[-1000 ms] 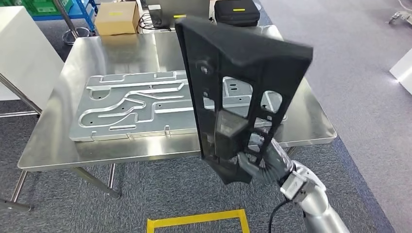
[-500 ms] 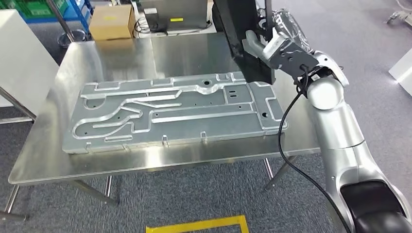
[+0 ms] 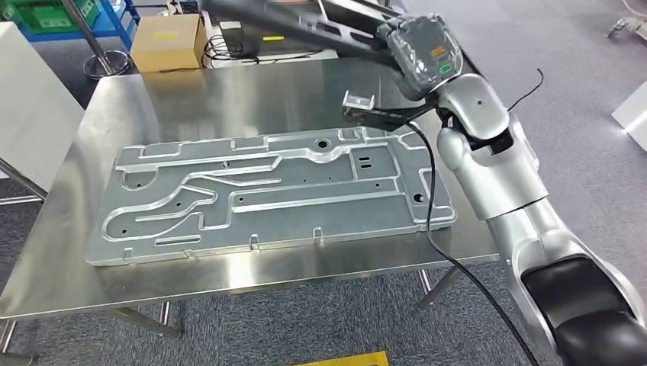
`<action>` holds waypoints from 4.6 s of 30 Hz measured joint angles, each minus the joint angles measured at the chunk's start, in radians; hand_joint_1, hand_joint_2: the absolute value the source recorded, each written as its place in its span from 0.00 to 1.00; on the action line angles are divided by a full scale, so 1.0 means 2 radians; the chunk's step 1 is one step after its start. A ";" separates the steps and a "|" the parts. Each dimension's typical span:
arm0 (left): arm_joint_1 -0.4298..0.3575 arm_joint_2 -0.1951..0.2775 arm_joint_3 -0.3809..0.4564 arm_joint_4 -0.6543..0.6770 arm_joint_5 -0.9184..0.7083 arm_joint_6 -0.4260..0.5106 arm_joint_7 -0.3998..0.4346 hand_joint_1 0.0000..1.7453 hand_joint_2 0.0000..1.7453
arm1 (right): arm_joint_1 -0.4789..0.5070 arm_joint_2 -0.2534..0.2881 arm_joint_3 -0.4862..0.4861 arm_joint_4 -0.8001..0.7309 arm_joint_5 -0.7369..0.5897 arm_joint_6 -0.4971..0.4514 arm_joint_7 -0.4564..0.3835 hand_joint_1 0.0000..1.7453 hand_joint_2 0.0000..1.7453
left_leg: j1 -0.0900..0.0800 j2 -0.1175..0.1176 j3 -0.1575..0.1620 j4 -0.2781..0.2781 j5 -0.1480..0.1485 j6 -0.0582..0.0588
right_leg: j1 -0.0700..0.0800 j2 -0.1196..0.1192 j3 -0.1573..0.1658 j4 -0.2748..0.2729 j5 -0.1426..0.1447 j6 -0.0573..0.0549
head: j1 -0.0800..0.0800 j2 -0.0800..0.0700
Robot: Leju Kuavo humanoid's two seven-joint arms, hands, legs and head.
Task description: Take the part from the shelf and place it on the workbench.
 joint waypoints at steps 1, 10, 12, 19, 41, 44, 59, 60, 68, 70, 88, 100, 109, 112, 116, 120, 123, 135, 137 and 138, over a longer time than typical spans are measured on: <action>-0.001 0.000 -0.001 0.000 -0.001 0.001 0.000 0.00 1.00 | 0.003 0.000 0.013 0.022 0.037 -0.012 0.006 1.00 1.00 | 0.001 0.000 0.001 0.001 -0.003 -0.003 | 0.000 0.001 0.002 -0.001 -0.001 -0.003 | 0.000 0.000; -0.001 0.000 -0.008 0.001 -0.014 -0.004 -0.007 0.00 1.00 | 0.054 -0.003 0.070 0.271 0.088 -0.072 0.009 0.50 0.50 | 0.004 -0.001 -0.075 0.092 0.002 -0.008 | 0.000 -0.004 0.022 -0.004 -0.017 -0.011 | 0.000 0.000; -0.002 0.001 -0.010 0.001 -0.016 -0.005 -0.007 0.00 1.00 | 0.061 -0.003 0.072 0.302 0.085 -0.083 0.007 0.00 0.00 | 0.002 -0.002 -0.052 0.030 0.032 -0.001 | 0.001 -0.003 0.026 -0.004 -0.020 -0.009 | 0.000 0.000; -0.003 0.002 -0.016 0.001 -0.014 -0.003 -0.008 0.00 0.25 | 0.063 -0.002 0.072 0.347 0.072 -0.091 0.001 0.00 0.00 | 0.005 -0.001 -0.028 -0.008 0.039 0.015 | -0.001 -0.003 0.017 0.030 -0.047 0.010 | 0.000 0.000; -0.005 0.002 -0.002 0.001 0.015 -0.027 -0.003 0.00 0.00 | 0.047 -0.001 0.038 0.344 0.042 -0.096 -0.010 0.00 0.00 | 0.007 -0.003 -0.035 0.073 -0.018 -0.008 | -0.003 -0.006 0.010 -0.005 -0.002 -0.008 | 0.000 0.000; -0.006 0.004 -0.001 0.001 0.018 -0.028 -0.004 0.00 0.00 | 0.029 -0.001 0.028 0.323 0.039 -0.091 -0.011 0.00 0.00 | 0.003 -0.003 -0.001 0.006 0.001 0.000 | -0.002 -0.005 0.003 -0.003 0.005 0.000 | 0.000 0.000; 0.008 0.004 0.015 0.001 0.034 -0.027 -0.006 0.00 0.00 | -0.043 0.052 -0.087 0.063 -0.058 0.022 -0.023 0.00 0.00 | -0.003 0.021 -0.057 0.012 0.047 0.010 | 0.000 0.000 0.048 0.009 -0.051 0.009 | 0.000 0.000; 0.008 0.004 0.016 0.001 0.034 -0.027 -0.005 0.00 0.00 | -0.048 0.055 -0.092 0.055 -0.061 0.025 -0.020 0.00 0.00 | -0.003 0.022 -0.059 0.012 0.050 0.007 | 0.001 0.001 0.048 0.004 -0.051 0.005 | 0.000 0.000; 0.016 0.005 0.023 0.001 0.034 -0.023 -0.011 0.00 0.00 | 0.016 0.057 -0.209 -0.017 -0.151 -0.020 -0.031 0.00 0.00 | 0.007 0.005 -0.088 0.138 -0.042 -0.011 | -0.006 0.007 0.018 -0.005 -0.014 -0.010 | 0.000 0.000; 0.016 0.006 0.023 0.001 0.036 -0.022 -0.012 0.00 0.00 | 0.076 0.057 -0.276 -0.036 -0.175 -0.042 -0.052 0.00 0.00 | 0.010 0.005 -0.068 0.141 -0.030 -0.014 | -0.008 0.009 0.008 -0.004 -0.005 -0.006 | 0.000 0.000; 0.006 0.015 0.026 0.000 0.021 -0.015 0.007 0.00 0.00 | 0.474 0.260 -0.801 0.058 -0.203 -0.178 -0.191 0.00 0.00 | 0.015 0.008 -0.043 0.005 0.039 0.001 | -0.008 0.005 0.054 0.059 -0.058 0.028 | 0.000 0.000; 0.004 0.017 0.025 0.000 0.015 -0.012 0.005 0.00 0.00 | 0.465 0.254 -0.851 0.290 -0.194 -0.126 -0.113 0.00 0.00 | 0.018 0.000 -0.072 0.150 -0.044 -0.019 | 0.002 -0.009 0.041 -0.014 -0.028 -0.011 | -0.001 0.000; -0.001 0.019 0.021 -0.001 -0.002 -0.015 0.009 0.00 0.00 | 0.458 0.229 -0.842 0.378 -0.149 -0.093 0.028 0.00 0.00 | 0.006 0.001 0.055 -0.024 -0.022 0.006 | 0.002 -0.015 0.003 -0.007 0.009 0.009 | -0.001 0.000; 0.001 0.018 0.019 -0.001 -0.007 -0.016 0.011 0.00 0.00 | 0.458 0.223 -0.836 0.406 -0.145 -0.075 0.059 0.00 0.25 | 0.006 0.003 0.034 -0.025 -0.002 0.015 | -0.001 -0.008 -0.014 0.056 -0.066 0.016 | -0.001 0.000; 0.000 0.018 0.012 -0.001 -0.013 -0.014 0.011 0.00 0.00 | 0.456 0.223 -0.817 0.433 -0.096 -0.029 0.089 0.00 1.00 | 0.005 0.003 -0.006 -0.014 0.023 0.014 | -0.002 -0.007 -0.007 0.133 -0.074 0.019 | -0.001 0.000; -0.003 0.017 0.006 -0.001 -0.021 -0.017 0.014 0.00 0.00 | 0.453 0.222 -0.753 0.452 -0.002 -0.029 0.104 0.00 1.00 | 0.003 0.001 -0.040 0.004 0.039 0.006 | 0.000 -0.004 0.092 0.014 -0.069 0.011 | -0.001 0.000; -0.003 0.016 0.003 -0.001 -0.025 -0.019 0.015 0.00 0.00 | 0.450 0.221 -0.715 0.459 0.015 -0.028 0.116 0.00 1.00 | 0.003 0.001 -0.049 0.006 0.051 -0.002 | 0.003 -0.004 0.106 -0.022 -0.082 0.002 | -0.001 0.000; -0.002 0.014 -0.004 -0.001 -0.031 -0.025 0.019 0.00 0.00 | 0.456 0.170 -0.703 0.477 -0.010 -0.023 0.147 0.00 1.00 | 0.006 -0.001 0.004 0.058 -0.010 -0.009 | 0.003 -0.013 0.028 -0.013 -0.021 -0.009 | -0.001 0.000; -0.005 0.014 -0.005 -0.001 -0.032 -0.025 0.019 0.00 0.00 | 0.457 0.161 -0.701 0.482 -0.003 -0.026 0.155 0.00 1.00 | 0.003 -0.002 0.044 -0.005 -0.021 -0.003 | 0.003 -0.014 0.022 -0.011 -0.013 -0.003 | -0.001 0.000; -0.006 0.013 -0.005 -0.001 -0.033 -0.025 0.019 0.00 0.00 | 0.457 0.157 -0.700 0.483 0.000 -0.028 0.158 0.00 1.00 | 0.001 -0.002 0.050 -0.019 -0.026 -0.001 | 0.002 -0.015 0.020 -0.011 -0.009 0.000 | -0.001 0.000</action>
